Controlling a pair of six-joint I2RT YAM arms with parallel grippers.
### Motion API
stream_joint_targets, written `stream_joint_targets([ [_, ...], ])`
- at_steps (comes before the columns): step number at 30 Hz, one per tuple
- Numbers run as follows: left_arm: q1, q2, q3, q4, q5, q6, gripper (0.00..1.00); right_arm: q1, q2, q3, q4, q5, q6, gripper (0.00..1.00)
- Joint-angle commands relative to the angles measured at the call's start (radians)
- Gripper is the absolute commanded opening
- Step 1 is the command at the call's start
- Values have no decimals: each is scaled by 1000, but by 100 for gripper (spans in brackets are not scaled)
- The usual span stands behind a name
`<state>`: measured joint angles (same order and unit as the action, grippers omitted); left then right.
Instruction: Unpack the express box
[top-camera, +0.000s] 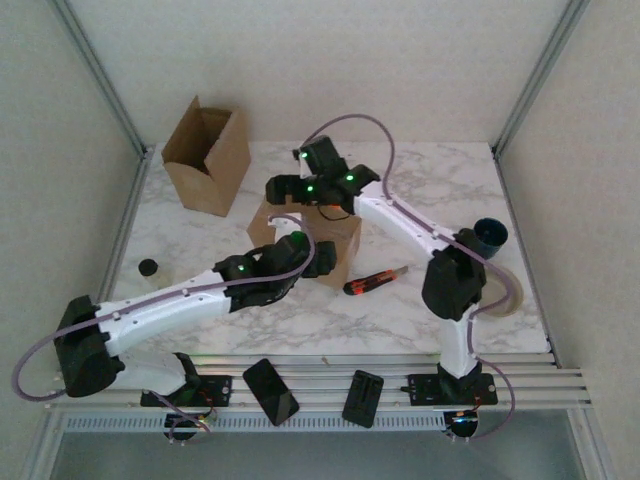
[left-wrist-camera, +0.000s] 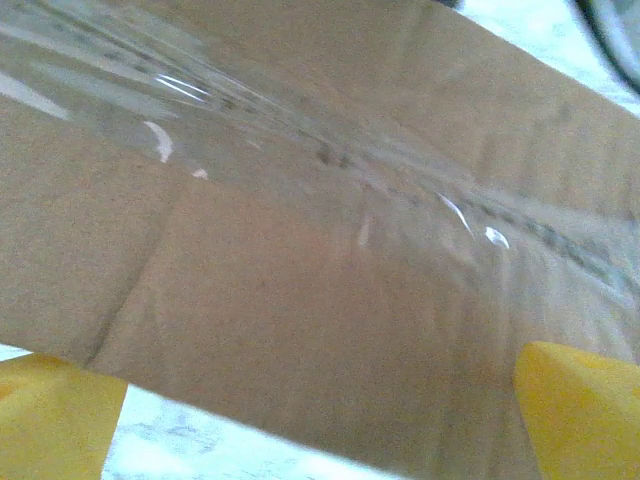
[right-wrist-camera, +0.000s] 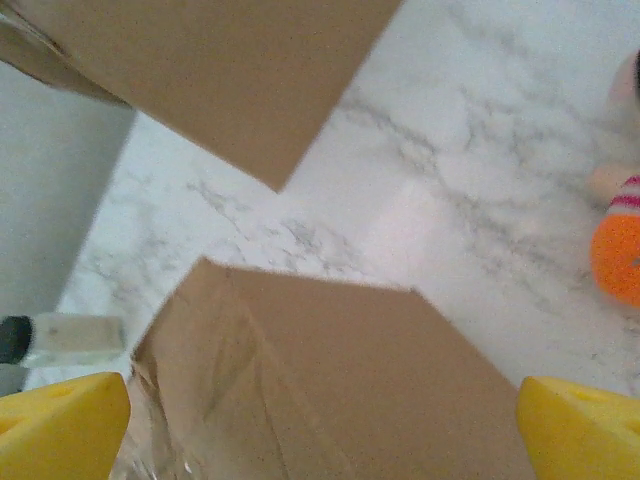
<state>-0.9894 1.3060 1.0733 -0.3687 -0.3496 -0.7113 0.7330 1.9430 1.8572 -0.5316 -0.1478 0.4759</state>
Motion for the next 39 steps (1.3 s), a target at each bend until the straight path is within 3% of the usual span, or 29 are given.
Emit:
stream_joint_targets([
  [1,-9,-81,109,151,52,87,100,18,-185,-81,-31,-61,15,99],
  [6,53,-133,40,146,49,67,99,-63,-330,-312,62,-98,43,99],
  [12,111,-122,-36,224,111,56,97,-51,-217,-415,281,-221,158,97],
  [19,140,-63,-142,326,175,29,97,35,0,-304,340,-255,201,94],
  [25,147,-33,-196,360,203,-3,95,52,23,-265,299,-243,179,94],
  [28,149,-63,-142,305,173,30,95,44,-10,-245,243,-211,141,96],
  [32,166,-106,35,96,48,87,96,20,-107,-226,174,-174,94,99],
  [35,273,-140,137,-74,-10,66,96,18,-202,-228,73,-117,36,99],
  [39,550,-140,142,-154,138,68,95,40,-347,-361,-26,-91,-22,99],
])
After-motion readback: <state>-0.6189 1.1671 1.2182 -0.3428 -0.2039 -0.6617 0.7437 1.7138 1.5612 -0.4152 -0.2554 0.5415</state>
